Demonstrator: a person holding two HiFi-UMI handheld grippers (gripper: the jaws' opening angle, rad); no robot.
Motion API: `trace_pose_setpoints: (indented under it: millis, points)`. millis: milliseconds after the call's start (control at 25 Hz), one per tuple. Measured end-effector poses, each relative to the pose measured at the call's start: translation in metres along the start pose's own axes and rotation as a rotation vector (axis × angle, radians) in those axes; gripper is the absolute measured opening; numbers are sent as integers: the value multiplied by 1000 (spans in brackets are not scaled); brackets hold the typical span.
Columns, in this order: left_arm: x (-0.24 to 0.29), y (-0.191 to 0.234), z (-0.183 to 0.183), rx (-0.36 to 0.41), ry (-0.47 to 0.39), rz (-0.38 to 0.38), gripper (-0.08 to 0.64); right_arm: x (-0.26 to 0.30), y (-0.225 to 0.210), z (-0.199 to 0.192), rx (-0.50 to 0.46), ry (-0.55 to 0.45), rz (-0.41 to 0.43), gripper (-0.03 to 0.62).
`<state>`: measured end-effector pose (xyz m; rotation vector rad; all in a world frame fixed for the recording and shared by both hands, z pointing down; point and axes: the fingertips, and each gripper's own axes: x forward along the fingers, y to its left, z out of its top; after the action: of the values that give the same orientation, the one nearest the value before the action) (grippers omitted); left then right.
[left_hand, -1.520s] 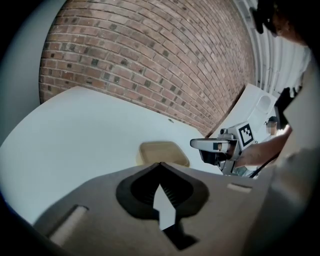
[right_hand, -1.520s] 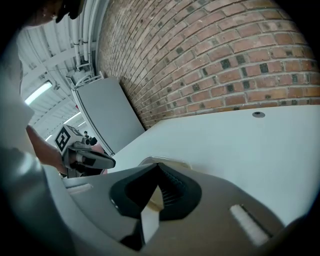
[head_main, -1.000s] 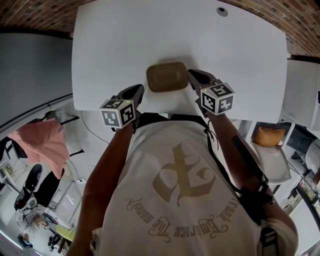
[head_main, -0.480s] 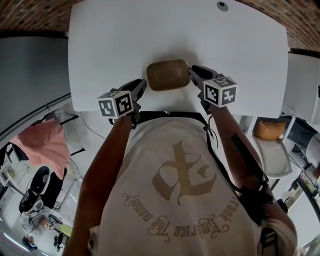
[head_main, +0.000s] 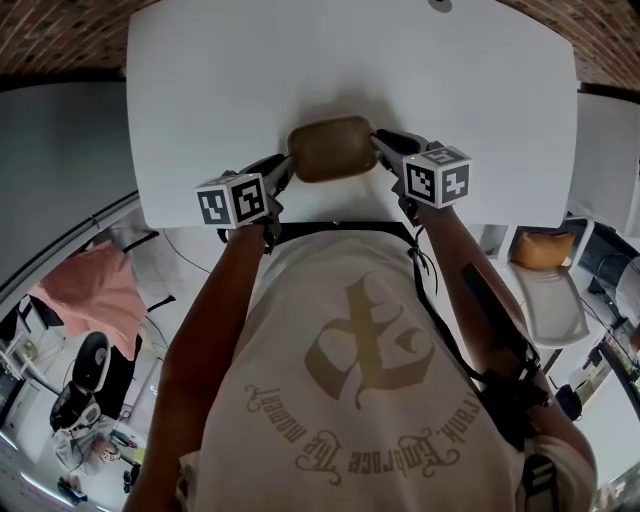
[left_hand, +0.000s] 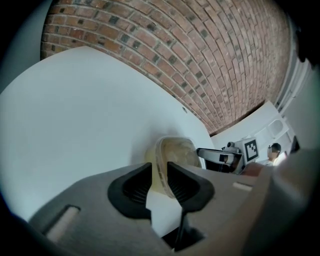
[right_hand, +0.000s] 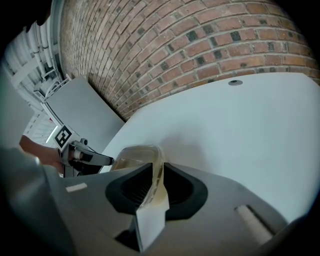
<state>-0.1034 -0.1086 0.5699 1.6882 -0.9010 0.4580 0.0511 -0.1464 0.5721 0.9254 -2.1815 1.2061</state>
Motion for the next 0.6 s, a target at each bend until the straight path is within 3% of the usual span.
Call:
trace_pose_setpoints:
  millis: [600]
  points:
    - [9, 0, -1, -8, 43, 23, 60, 2, 2, 3, -12, 8, 11, 69]
